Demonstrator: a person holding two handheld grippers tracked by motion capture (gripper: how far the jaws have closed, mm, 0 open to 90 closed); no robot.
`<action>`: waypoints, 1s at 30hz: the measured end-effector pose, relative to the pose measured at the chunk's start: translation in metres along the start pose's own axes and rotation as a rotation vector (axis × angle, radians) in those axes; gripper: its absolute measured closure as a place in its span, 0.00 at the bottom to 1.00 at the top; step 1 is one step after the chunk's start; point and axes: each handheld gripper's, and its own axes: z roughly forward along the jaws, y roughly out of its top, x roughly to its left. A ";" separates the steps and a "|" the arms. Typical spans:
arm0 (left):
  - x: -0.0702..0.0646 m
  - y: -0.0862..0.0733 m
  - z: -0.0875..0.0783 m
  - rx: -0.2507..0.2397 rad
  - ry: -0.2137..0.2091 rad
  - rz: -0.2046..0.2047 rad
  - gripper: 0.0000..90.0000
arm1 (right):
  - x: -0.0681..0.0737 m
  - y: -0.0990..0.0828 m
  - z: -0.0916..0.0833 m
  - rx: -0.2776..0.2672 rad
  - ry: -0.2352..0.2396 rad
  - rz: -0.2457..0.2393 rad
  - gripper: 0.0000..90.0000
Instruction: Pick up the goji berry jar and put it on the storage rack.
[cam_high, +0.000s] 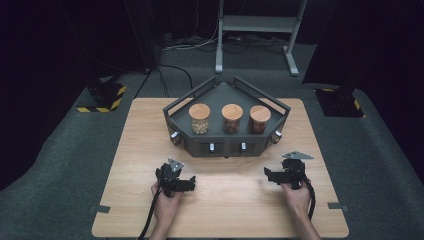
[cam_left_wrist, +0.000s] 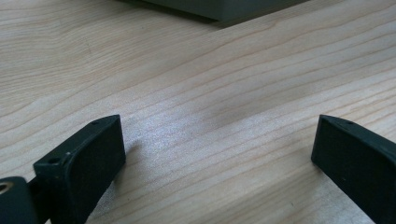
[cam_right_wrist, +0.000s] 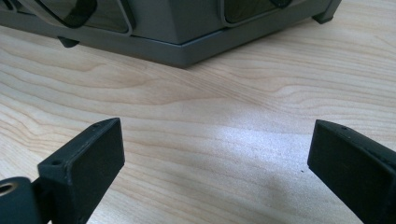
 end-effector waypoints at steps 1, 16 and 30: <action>0.000 0.000 0.000 0.000 0.000 0.000 0.03 | 0.000 -0.001 0.001 0.002 -0.003 0.001 0.04; 0.000 0.000 0.000 0.000 0.001 0.000 0.03 | 0.006 -0.006 0.014 0.018 -0.050 0.011 0.04; 0.000 0.000 0.000 0.000 0.001 -0.003 0.03 | 0.014 -0.005 0.025 0.033 -0.075 -0.011 0.02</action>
